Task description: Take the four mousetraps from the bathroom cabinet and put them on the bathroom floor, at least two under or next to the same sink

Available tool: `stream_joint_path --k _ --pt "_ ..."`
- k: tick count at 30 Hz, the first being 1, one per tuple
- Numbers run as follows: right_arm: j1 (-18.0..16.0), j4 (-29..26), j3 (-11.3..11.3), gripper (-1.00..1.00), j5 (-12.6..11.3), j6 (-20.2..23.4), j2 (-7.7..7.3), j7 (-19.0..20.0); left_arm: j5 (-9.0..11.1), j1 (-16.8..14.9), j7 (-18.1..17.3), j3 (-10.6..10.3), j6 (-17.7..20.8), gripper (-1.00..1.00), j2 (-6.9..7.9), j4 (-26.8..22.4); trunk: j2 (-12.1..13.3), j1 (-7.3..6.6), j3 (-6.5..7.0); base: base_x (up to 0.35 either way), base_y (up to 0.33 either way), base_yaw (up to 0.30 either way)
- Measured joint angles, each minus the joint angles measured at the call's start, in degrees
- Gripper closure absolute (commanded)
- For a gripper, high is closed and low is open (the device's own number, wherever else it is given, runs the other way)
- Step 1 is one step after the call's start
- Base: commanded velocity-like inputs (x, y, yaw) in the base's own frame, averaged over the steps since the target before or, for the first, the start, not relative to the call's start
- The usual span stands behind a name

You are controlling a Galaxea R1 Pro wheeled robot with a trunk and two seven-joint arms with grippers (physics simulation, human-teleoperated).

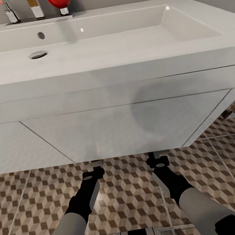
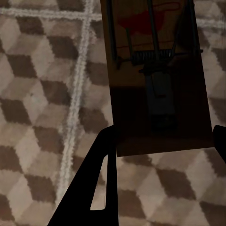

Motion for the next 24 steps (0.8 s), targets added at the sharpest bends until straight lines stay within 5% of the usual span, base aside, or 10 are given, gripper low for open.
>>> stream_joint_path --k 24 --pt "0.0 0.01 -0.03 1.0 0.09 -0.03 0.09 -2.09 0.01 0.01 0.51 -0.07 0.09 1.0 -0.19 0.12 0.0 0.0 0.0 0.0 0.0 -0.014"
